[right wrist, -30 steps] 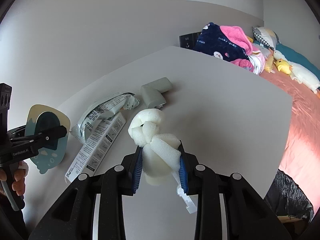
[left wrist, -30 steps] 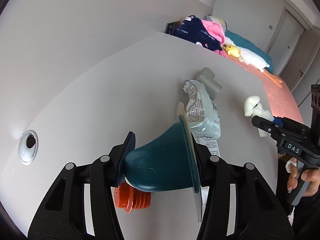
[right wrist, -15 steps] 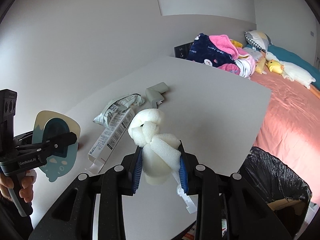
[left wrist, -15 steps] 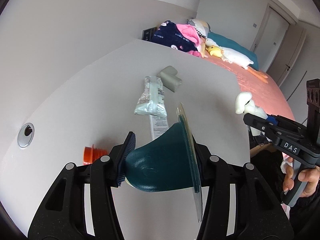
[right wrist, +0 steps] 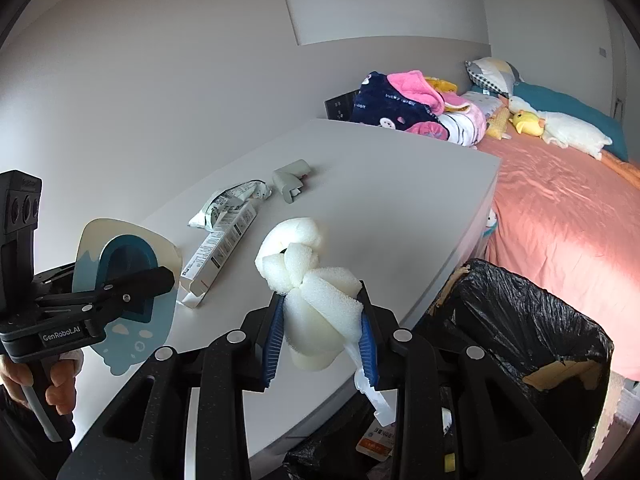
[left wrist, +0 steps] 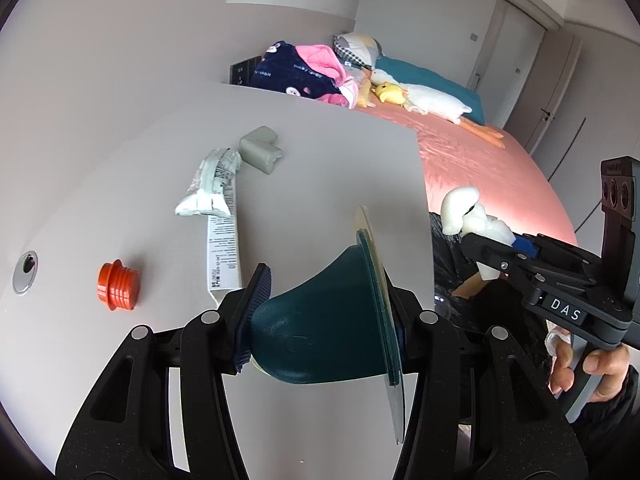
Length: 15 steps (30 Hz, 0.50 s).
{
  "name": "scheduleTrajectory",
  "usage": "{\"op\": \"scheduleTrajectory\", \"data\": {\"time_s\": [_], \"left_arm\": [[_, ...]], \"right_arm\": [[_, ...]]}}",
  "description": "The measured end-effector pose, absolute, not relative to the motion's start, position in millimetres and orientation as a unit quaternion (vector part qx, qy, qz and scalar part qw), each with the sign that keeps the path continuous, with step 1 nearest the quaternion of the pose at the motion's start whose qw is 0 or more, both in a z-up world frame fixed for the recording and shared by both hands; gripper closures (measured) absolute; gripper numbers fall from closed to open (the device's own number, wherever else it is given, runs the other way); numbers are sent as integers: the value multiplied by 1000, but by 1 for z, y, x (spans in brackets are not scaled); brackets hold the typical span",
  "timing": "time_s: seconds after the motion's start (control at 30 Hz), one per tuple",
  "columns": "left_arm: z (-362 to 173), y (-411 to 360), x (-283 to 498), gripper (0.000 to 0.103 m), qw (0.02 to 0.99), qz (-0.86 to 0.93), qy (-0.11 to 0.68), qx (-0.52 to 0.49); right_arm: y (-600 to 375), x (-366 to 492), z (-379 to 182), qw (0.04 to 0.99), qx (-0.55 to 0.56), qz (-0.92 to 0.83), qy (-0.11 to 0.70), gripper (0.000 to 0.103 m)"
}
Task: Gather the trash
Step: 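Carry the teal lid and foam toy over the trash bag and open both grippers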
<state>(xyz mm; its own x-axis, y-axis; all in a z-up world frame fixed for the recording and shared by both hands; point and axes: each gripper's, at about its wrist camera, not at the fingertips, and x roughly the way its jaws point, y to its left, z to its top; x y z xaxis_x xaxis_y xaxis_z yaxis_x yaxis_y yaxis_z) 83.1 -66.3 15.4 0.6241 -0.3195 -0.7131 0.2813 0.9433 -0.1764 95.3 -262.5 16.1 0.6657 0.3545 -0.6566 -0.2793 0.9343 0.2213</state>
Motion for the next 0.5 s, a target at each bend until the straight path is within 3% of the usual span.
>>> {"op": "scheduleTrajectory", "data": {"time_s": [0.5], "left_arm": [[15, -124, 69, 53, 890, -211, 404, -2]], "right_arm": [[-308, 63, 18, 919, 76, 148, 358, 68]]}}
